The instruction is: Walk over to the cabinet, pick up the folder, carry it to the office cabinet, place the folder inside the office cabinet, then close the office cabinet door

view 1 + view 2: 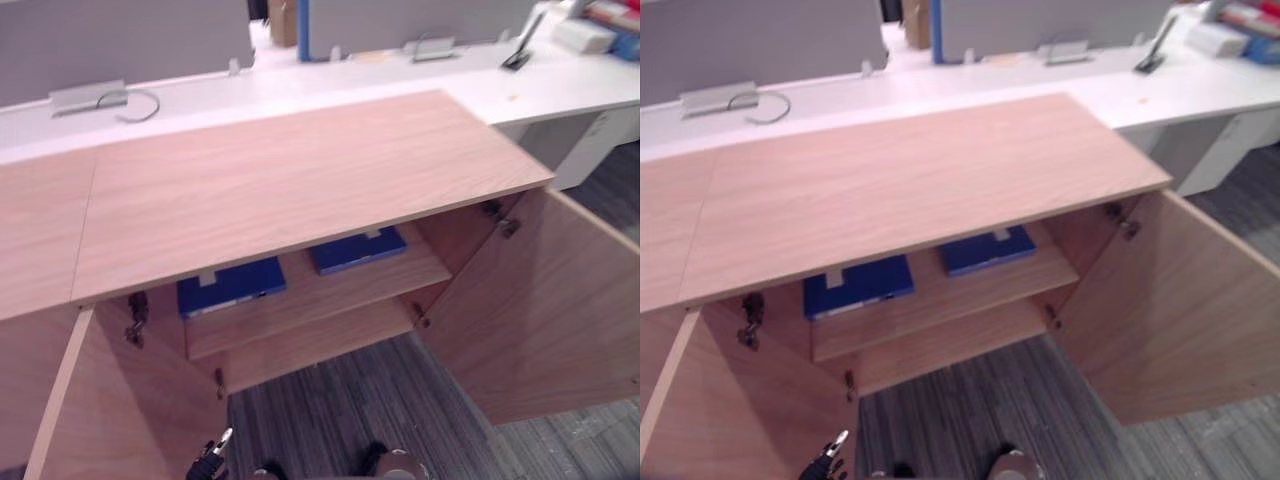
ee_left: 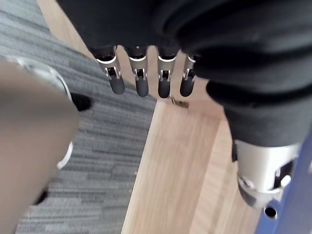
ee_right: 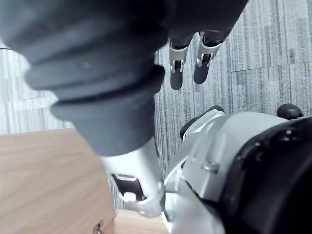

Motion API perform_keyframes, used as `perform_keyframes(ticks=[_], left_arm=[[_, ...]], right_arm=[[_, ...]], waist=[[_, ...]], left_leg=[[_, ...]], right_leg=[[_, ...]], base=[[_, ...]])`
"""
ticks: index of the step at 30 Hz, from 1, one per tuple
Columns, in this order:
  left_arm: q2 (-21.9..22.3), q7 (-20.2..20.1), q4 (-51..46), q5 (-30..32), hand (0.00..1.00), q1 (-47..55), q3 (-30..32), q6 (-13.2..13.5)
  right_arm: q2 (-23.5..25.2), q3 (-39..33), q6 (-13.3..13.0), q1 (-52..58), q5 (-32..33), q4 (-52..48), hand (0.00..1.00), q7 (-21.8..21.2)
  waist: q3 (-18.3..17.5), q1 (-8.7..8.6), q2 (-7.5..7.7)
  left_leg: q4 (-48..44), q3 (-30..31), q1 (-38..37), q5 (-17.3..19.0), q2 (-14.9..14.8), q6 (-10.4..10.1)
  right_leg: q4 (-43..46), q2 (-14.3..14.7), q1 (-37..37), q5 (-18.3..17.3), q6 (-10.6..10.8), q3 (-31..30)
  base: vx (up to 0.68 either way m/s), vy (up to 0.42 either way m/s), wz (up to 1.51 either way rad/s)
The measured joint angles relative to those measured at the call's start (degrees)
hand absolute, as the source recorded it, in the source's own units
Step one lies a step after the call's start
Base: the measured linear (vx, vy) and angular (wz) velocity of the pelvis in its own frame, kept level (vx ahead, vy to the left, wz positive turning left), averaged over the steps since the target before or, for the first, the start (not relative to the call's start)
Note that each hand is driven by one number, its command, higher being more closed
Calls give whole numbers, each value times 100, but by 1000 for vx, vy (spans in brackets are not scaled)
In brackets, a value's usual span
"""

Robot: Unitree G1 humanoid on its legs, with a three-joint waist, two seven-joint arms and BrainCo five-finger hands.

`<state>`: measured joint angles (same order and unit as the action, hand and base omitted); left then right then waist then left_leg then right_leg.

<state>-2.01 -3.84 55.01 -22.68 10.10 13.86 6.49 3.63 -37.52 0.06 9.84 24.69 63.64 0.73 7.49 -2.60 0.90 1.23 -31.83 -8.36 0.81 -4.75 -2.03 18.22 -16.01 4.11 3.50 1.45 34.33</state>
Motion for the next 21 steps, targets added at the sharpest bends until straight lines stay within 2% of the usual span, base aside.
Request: perform_keyframes(ticks=[3,7,8,9,10,11,12,13,14,15,18,21], left_arm=[[90,45,-45,425,0,-4,150,1],[180,276,30,997,0,-93,417,-48],[171,345,141,1097,0,-152,448,-57],[163,366,186,1112,0,-179,448,-66],[146,413,263,1135,0,-229,445,-71],[130,431,307,1137,0,-249,437,-71],[60,461,377,1130,0,-268,377,-71],[-14,486,533,1103,0,-344,274,-76],[-49,495,697,1092,0,-417,133,-82],[-65,500,771,1092,0,-462,74,-84],[-93,506,908,1103,0,-553,-123,-92],[-112,506,909,1166,0,-535,-198,-93]], right_arm=[[-1,194,-6,69,-278,-163,0,62],[-125,712,-29,63,-843,-456,0,139],[-198,825,-31,32,-1003,-462,0,165],[-239,845,-31,7,-1039,-467,0,169],[-281,891,-33,-14,-1110,-441,0,174],[-301,954,-32,-16,-1131,-428,0,176],[-307,999,-31,-5,-1248,-407,0,180],[-347,1002,-25,-61,-1263,-250,0,181],[-404,1006,-14,-129,-1265,-126,0,181],[-434,1008,-12,-136,-1266,-46,0,181],[-475,1007,1,-231,-1264,195,0,174],[-481,1008,-4,-218,-1264,235,0,167]], waist=[[-106,-29,7],[-169,-42,-37],[-185,-44,-52],[-193,-52,-54],[-208,-66,-57],[-214,-63,-54],[-268,-31,34],[-304,38,109],[-312,44,64],[-307,41,59],[-297,22,19],[-355,-10,18]], left_leg=[[222,-13,-99,-72,10,34],[268,-324,-210,-125,-177,13],[211,-380,-204,-149,-270,30],[189,-401,-203,-153,-302,17],[107,-430,-177,-143,-390,-54],[87,-453,-177,-146,-420,-103],[127,-560,-218,-239,-374,-253],[265,-678,-278,-340,-303,-366],[314,-791,-271,-396,-333,-372],[335,-834,-275,-416,-351,-396],[367,-845,-454,-432,-506,-412],[366,-849,-511,-390,-573,-508]], right_leg=[[187,-14,73,0,0,1],[646,-60,235,-6,-11,38],[923,-166,301,-264,-346,171],[1129,-300,313,-359,-448,287],[1428,-578,308,-410,-454,500],[1464,-670,285,-414,-437,542],[1253,-863,178,-150,-389,739],[951,-781,133,-271,-219,817],[549,-573,39,-492,-186,927],[353,-476,-4,-566,-150,937],[-139,-50,-279,-602,-89,922],[-400,100,-392,-534,15,898]], base=[[-38,48,-3],[-10,0,2],[9,-60,-6],[28,-81,-7],[41,-80,-11],[74,-128,-30],[95,-169,-58],[108,-224,-76],[77,-199,-67],[31,-212,-51],[-13,-119,-23],[-49,-41,-5]])
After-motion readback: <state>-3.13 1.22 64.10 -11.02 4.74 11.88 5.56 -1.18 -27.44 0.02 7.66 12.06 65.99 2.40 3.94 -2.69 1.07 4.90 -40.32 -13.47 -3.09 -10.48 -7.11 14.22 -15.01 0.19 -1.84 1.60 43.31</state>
